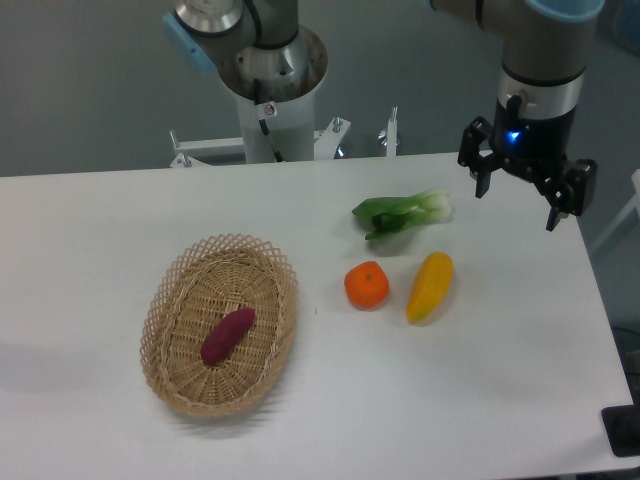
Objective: Pick up the sweet potato from the basket
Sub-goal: 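Move the open gripper over the basket above the purple sweet potato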
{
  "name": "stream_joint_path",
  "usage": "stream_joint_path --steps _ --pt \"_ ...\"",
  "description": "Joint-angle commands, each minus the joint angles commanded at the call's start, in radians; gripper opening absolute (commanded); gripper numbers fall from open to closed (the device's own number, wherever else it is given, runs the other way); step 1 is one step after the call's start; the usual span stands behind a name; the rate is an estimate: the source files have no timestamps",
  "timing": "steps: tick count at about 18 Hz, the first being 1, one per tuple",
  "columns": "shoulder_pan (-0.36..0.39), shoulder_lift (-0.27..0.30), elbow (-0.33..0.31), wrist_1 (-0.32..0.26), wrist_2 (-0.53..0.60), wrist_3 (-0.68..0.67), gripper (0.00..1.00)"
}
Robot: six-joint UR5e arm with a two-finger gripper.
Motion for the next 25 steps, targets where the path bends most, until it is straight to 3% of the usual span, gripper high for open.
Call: stream_joint_path --steps 5,7,14,20,25 --pt "-0.009 0.018 -0.017 -0.002 -0.008 -0.012 1.0" --pt "-0.029 0.021 -0.054 0.012 -0.034 -0.066 1.0" --pt "-0.184 0.026 -0.236 0.242 -0.063 -0.524 1.0" --pt "-0.302 -0.006 -0.284 0.261 -0.061 -0.817 1.0" --pt "-0.371 -0.049 -0.37 0.319 -0.061 -0.845 1.0"
